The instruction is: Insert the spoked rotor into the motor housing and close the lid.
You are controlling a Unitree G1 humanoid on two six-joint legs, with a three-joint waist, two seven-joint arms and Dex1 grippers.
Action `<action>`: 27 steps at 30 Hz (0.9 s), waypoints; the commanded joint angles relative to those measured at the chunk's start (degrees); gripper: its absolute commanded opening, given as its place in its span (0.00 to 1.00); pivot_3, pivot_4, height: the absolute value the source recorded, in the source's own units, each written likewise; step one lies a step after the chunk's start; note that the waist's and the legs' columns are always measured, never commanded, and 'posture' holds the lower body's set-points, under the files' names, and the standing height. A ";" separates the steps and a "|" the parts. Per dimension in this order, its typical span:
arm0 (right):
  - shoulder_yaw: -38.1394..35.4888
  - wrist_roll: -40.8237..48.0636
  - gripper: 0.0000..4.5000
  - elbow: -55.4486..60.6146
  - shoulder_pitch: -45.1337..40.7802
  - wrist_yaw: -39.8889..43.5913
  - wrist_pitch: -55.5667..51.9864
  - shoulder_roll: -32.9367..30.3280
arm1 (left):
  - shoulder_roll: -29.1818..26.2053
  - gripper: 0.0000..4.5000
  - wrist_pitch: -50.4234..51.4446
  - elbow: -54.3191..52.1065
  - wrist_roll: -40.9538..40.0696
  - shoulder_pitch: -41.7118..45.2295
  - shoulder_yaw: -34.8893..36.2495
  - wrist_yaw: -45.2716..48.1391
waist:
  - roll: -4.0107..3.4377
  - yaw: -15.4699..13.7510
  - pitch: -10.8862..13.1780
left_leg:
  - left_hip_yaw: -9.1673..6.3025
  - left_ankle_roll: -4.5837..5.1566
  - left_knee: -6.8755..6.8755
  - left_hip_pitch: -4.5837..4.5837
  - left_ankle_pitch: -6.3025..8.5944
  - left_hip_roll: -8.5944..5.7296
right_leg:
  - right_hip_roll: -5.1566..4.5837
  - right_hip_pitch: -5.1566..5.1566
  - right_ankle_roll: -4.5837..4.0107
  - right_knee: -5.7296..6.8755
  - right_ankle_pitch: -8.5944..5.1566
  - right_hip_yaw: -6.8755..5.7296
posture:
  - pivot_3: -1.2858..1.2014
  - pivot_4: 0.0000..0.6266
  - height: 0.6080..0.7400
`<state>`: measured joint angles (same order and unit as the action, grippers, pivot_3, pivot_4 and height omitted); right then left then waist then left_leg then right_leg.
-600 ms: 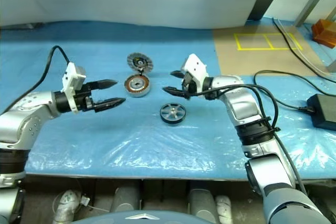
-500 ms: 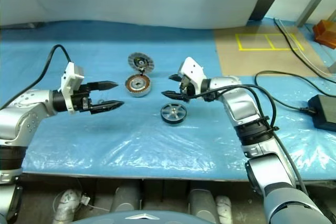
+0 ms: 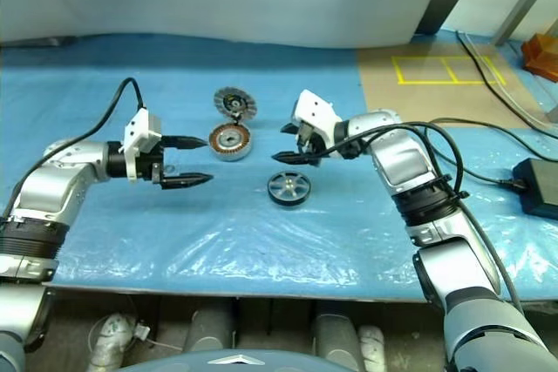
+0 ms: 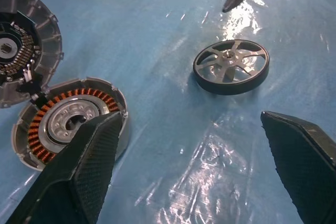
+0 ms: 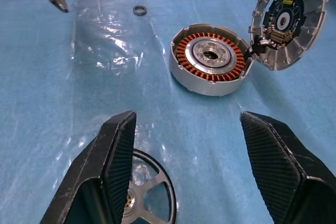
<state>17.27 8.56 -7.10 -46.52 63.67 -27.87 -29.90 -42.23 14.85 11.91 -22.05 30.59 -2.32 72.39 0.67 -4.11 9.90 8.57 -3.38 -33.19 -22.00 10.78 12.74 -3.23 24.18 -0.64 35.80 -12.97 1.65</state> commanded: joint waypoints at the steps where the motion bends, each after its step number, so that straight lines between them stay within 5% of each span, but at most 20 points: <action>1: -0.84 1.21 0.74 2.56 -1.37 2.06 0.03 -0.77 | -0.18 0.99 -1.95 0.20 0.09 0.17 2.68 -0.86 | 0.00 0.13 0.00 | 0.00 0.00 -0.01 0.01 0.00 0.00 | 0.01 0.00 0.00 0.01 0.00 0.00 | 0.52 0.24 1.00; 13: 1.65 -0.37 0.74 -2.18 -4.16 4.42 4.47 2.61 | -0.20 0.99 -1.49 -3.06 -0.76 -3.77 5.36 -3.69 | 0.00 0.05 0.00 | 0.00 0.01 -0.08 0.01 0.00 0.05 | 0.03 0.00 -0.06 0.10 -0.02 0.00 | 0.52 0.24 1.00; 27: 6.54 -12.83 0.74 -41.23 -20.57 -2.85 27.62 22.20 | 2.32 0.99 -0.18 -9.45 -1.56 -13.82 12.36 -15.70 | 0.00 0.54 0.00 | -0.03 0.01 -0.12 -0.11 0.00 0.12 | 0.01 0.09 -0.44 0.24 -0.21 -0.05 | 0.52 0.24 1.00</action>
<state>23.83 -3.36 -46.04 -64.68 61.31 -3.47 -8.46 -40.17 14.90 5.20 -22.59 17.02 7.75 58.14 0.67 -3.57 9.90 8.54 -3.37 -33.32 -22.11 10.77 12.86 -3.23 24.27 -1.09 36.04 -13.18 1.60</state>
